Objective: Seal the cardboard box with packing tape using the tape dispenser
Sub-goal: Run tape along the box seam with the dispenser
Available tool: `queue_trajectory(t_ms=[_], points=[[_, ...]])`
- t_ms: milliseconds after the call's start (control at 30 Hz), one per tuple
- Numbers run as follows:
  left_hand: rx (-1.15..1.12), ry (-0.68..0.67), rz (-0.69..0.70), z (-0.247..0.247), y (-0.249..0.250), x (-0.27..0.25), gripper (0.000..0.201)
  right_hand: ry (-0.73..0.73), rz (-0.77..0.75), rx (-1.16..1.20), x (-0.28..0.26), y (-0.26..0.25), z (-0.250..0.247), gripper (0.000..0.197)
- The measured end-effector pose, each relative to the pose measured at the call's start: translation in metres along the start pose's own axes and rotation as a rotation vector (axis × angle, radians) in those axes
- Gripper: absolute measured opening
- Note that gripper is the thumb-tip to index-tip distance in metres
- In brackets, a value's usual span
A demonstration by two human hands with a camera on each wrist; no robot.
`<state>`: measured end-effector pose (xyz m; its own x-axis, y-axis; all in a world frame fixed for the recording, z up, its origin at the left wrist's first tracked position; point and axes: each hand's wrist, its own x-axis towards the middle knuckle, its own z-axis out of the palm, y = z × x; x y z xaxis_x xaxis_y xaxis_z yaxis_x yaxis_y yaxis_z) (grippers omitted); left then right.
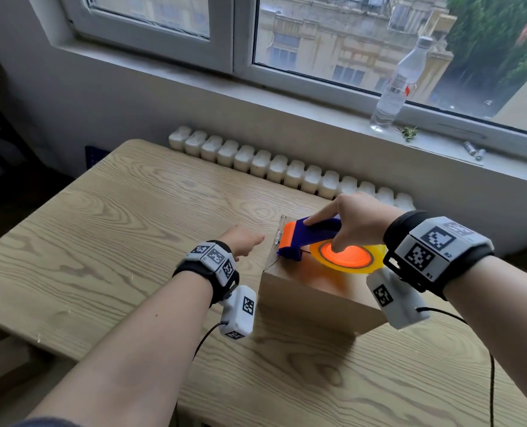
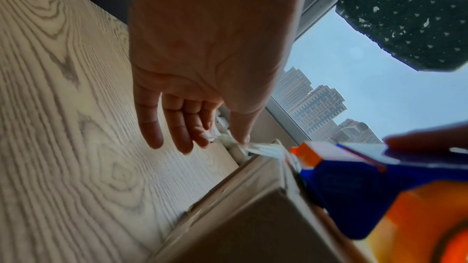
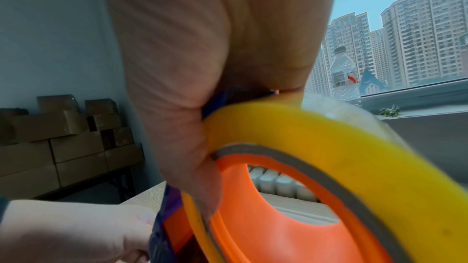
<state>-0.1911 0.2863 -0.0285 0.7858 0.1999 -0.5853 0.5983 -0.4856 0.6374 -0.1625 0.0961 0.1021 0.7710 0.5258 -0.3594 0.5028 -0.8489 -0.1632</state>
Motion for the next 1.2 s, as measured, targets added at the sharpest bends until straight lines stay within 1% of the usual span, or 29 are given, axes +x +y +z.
queue_trajectory(t_ms=[133,233,433,633,800,867,900,933,967,1000,1067,1133,1200], points=[[0.083,0.003,0.039,0.011,0.002,0.002,0.049,0.0,-0.022,-0.036,0.002,-0.005,-0.005,0.065],[0.089,-0.011,0.056,0.019,0.005,0.002,0.048,-0.006,-0.03,-0.083,0.004,-0.008,-0.004,0.065],[0.062,-0.05,0.027,0.027,0.013,-0.007,0.043,0.0,-0.031,-0.076,0.006,-0.007,0.0,0.065],[0.111,-0.104,0.004,0.023,0.019,-0.012,0.043,0.004,-0.029,-0.079,0.008,-0.009,0.0,0.064],[0.009,-0.049,-0.065,0.019,0.018,-0.015,0.047,0.007,-0.026,-0.083,0.008,-0.009,0.0,0.063],[0.015,-0.023,-0.027,0.017,0.014,-0.013,0.047,0.012,-0.031,-0.084,0.008,-0.009,0.001,0.064],[-0.029,0.004,0.008,0.015,0.013,-0.009,0.042,0.014,-0.033,-0.086,0.008,-0.009,0.001,0.064],[-0.126,0.036,0.023,0.014,0.014,-0.006,0.033,0.015,-0.034,-0.086,0.008,-0.009,0.002,0.064],[-0.217,0.036,0.009,0.011,0.018,-0.006,0.025,0.018,-0.033,-0.084,0.008,-0.01,0.002,0.064],[-0.282,0.005,-0.019,0.007,0.022,-0.006,0.024,0.019,-0.03,-0.081,0.008,-0.01,0.002,0.063],[-0.33,-0.103,-0.067,0.001,0.029,-0.006,0.029,0.017,-0.025,-0.074,0.008,-0.01,0.003,0.063],[-0.297,-0.197,-0.084,-0.002,0.032,-0.011,0.032,0.012,-0.022,-0.069,0.008,-0.009,0.003,0.064],[-0.204,-0.292,-0.085,0.001,0.03,-0.01,0.024,0.012,-0.014,-0.061,0.008,-0.007,0.004,0.064]])
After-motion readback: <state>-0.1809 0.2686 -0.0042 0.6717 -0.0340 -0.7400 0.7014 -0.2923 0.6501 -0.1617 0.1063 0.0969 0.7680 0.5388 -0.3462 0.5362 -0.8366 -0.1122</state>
